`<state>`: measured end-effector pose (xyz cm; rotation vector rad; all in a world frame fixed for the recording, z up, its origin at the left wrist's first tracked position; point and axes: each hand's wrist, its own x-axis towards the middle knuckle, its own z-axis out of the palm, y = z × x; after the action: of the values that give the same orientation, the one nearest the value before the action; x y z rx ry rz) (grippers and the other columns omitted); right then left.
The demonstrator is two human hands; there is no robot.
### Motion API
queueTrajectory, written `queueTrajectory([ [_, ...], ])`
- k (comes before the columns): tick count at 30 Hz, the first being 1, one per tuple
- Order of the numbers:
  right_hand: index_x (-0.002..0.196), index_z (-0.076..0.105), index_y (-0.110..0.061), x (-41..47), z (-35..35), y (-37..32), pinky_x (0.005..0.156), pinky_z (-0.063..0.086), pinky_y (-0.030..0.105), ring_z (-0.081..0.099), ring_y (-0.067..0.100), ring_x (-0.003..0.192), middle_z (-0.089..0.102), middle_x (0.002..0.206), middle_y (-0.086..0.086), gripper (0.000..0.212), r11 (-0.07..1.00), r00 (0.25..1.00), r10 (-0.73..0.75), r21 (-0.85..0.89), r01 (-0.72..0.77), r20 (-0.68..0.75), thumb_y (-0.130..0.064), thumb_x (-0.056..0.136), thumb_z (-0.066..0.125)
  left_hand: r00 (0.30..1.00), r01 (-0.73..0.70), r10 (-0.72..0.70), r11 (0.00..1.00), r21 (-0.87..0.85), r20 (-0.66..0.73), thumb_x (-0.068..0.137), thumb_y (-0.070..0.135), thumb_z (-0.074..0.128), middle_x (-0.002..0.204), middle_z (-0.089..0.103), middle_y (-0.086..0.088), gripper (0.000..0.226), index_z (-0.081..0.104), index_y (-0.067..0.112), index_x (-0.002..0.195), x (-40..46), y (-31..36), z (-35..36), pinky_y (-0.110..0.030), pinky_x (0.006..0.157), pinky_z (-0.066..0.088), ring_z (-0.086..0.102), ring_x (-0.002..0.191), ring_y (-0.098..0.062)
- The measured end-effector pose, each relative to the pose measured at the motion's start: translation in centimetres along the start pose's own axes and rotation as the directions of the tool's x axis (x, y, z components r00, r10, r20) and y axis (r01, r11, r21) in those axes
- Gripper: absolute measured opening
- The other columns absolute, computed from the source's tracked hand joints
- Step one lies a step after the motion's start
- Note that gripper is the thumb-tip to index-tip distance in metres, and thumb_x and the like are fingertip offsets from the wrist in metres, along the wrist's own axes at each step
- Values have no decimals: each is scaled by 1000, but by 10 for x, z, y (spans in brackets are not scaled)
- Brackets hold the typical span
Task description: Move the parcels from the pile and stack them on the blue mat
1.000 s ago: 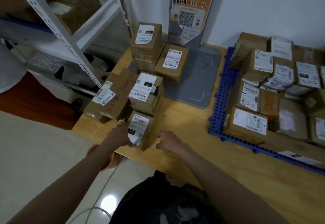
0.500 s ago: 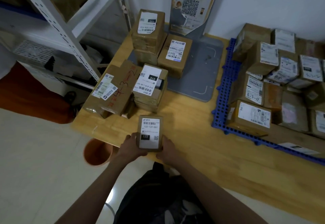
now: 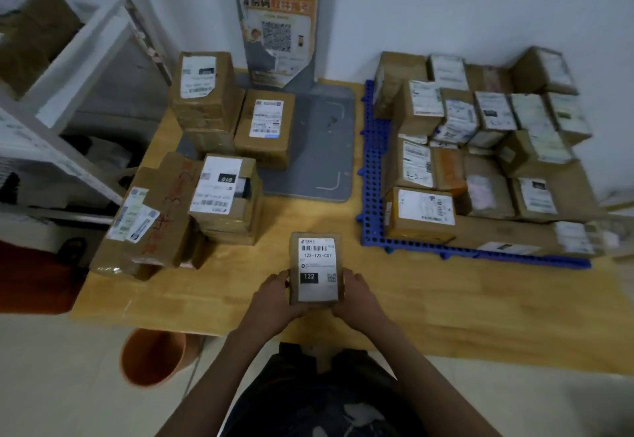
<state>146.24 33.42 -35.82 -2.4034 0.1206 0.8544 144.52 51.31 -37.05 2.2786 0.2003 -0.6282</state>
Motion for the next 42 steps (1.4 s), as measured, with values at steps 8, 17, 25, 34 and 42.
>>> queueTrajectory([
  [8, 143, 33, -12, -8, -74, 34, 92, 48, 38, 50, 26, 122, 51, 134, 8, 77, 994, 989, -14, 103, 30, -149, -2, 76, 70, 991, -132, 133, 987, 88, -2, 71, 24, 81, 123, 55, 2, 74, 47, 22, 137, 33, 76, 7, -28, 78, 51, 60, 92, -14],
  [17, 146, 31, -18, 3, -165, 83, 93, 51, 44, 51, 24, 120, 50, 134, 3, 82, 978, 963, -40, 185, 92, -267, -3, 76, 71, 967, -246, 252, 962, 121, -32, 72, 25, 77, 121, 52, 6, 66, 50, 24, 133, 69, 180, 23, -29, 77, 51, 59, 87, -10],
  [25, 143, 37, -25, 32, -232, 119, 88, 51, 36, 55, 18, 113, 54, 125, 0, 74, 961, 918, -74, 217, 170, -390, -10, 79, 70, 946, -317, 322, 942, 109, -28, 72, 26, 76, 116, 51, 5, 60, 51, 23, 127, 117, 249, 36, -24, 71, 41, 57, 93, -13],
  [34, 142, 40, -23, 64, -303, 167, 87, 51, 36, 56, 19, 110, 56, 124, 1, 70, 970, 900, -28, 207, 130, -436, -14, 80, 71, 927, -375, 373, 915, 150, 47, 70, 30, 79, 112, 51, 3, 60, 52, 20, 123, 180, 323, 69, -27, 74, 43, 52, 100, -14],
  [42, 147, 34, -19, 97, -349, 212, 89, 46, 33, 51, 22, 118, 54, 131, 4, 79, 989, 923, 29, 145, 29, -383, -9, 77, 70, 939, -343, 329, 916, 207, 103, 73, 32, 78, 112, 51, -2, 53, 50, 16, 115, 219, 370, 107, -31, 71, 41, 50, 98, -18],
])
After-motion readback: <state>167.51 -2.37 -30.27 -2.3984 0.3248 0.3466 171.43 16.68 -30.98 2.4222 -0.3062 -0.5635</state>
